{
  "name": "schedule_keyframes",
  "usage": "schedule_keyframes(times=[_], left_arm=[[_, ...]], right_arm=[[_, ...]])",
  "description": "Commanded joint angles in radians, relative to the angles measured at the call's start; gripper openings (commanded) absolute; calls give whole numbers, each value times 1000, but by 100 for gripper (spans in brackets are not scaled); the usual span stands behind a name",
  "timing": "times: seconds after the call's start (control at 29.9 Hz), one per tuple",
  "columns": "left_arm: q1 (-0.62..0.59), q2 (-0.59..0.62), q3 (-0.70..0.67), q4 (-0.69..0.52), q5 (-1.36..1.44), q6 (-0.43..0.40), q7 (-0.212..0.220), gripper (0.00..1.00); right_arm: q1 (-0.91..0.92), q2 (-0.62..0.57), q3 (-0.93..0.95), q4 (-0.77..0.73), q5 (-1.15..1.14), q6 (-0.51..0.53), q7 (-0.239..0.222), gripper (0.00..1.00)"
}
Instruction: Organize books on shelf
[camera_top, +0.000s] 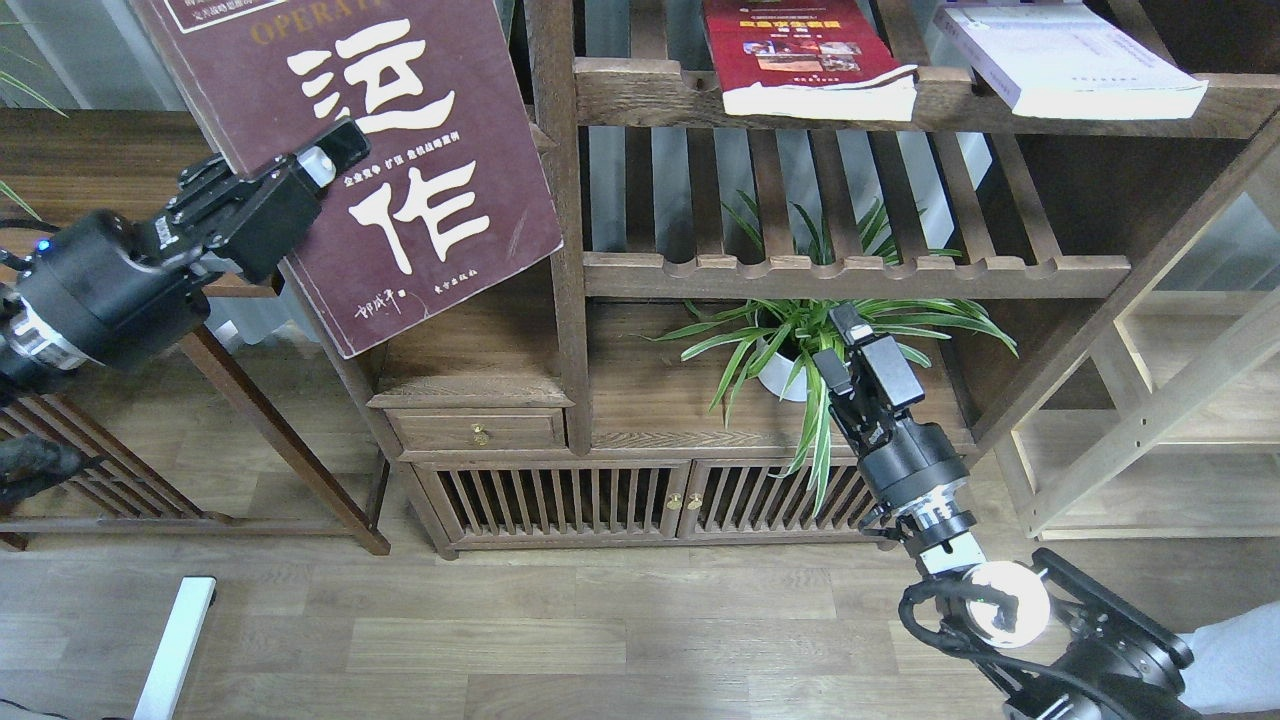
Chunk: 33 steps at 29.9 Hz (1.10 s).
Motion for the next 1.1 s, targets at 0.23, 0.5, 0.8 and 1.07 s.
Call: schedule_keyframes(times=[0.23, 0.5, 0.8, 1.07], left_arm=[[6, 27, -86, 33, 5, 0, 18, 1], [6, 29, -151, 37, 5, 0, 20, 0], [6, 27, -177, 46, 5, 0, 17, 0], [6, 25, -234, 68, 5, 0, 17, 0]], right_arm=[[-1, -6, 2, 0, -1, 0, 0, 99], [-1, -6, 1, 0, -1, 0, 0, 99], [5, -28, 12, -3, -6, 0, 0, 99], [2, -29, 10, -1, -6, 0, 0, 99]])
